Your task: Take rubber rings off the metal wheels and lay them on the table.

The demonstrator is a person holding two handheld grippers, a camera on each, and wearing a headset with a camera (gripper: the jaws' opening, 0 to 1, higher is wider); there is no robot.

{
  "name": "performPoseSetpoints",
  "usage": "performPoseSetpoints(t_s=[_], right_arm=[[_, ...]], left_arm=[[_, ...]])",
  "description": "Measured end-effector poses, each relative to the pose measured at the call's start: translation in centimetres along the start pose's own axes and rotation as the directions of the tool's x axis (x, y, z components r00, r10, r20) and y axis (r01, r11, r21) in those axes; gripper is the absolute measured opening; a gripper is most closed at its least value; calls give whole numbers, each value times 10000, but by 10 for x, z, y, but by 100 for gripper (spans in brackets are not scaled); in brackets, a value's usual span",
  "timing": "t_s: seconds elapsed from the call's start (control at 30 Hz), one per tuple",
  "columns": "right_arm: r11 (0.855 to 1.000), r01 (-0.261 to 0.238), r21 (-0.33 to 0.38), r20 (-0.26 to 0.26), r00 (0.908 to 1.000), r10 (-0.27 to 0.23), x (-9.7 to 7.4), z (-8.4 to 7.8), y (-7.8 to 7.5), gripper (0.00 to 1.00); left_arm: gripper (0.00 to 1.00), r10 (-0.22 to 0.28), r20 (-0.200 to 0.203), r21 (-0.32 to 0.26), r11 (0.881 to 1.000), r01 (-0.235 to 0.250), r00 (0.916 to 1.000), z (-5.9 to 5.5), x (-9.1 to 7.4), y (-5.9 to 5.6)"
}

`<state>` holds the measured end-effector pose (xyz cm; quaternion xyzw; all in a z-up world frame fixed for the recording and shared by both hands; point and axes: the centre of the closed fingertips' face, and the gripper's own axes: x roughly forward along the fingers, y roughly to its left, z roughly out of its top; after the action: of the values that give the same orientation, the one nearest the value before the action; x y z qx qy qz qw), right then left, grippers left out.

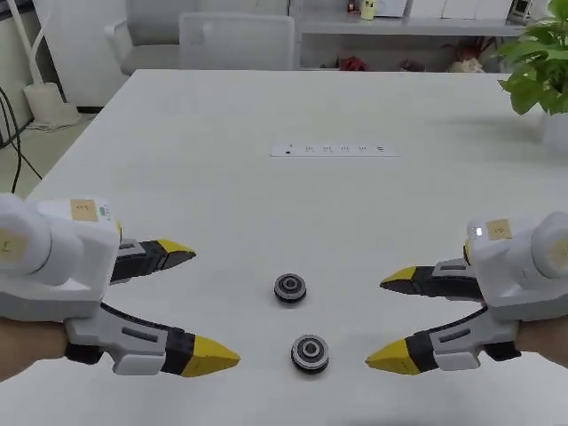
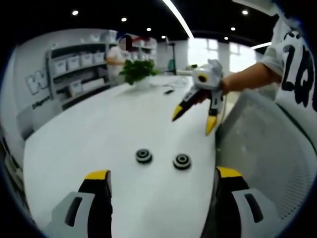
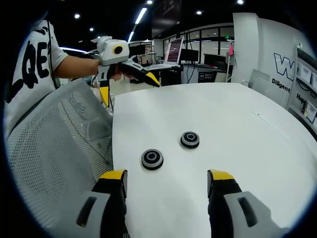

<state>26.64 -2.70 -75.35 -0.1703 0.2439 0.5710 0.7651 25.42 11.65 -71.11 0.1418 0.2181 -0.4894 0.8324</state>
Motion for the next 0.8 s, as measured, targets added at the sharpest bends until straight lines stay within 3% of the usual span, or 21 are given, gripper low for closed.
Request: performPoseSetpoints(t_s=[0.8], right_arm=[[9966, -705, -429, -218, 9973, 696, 22, -2, -1, 59]], left_arm=[[83, -739, -206, 218, 9970, 743, 9971, -1, 25, -2]])
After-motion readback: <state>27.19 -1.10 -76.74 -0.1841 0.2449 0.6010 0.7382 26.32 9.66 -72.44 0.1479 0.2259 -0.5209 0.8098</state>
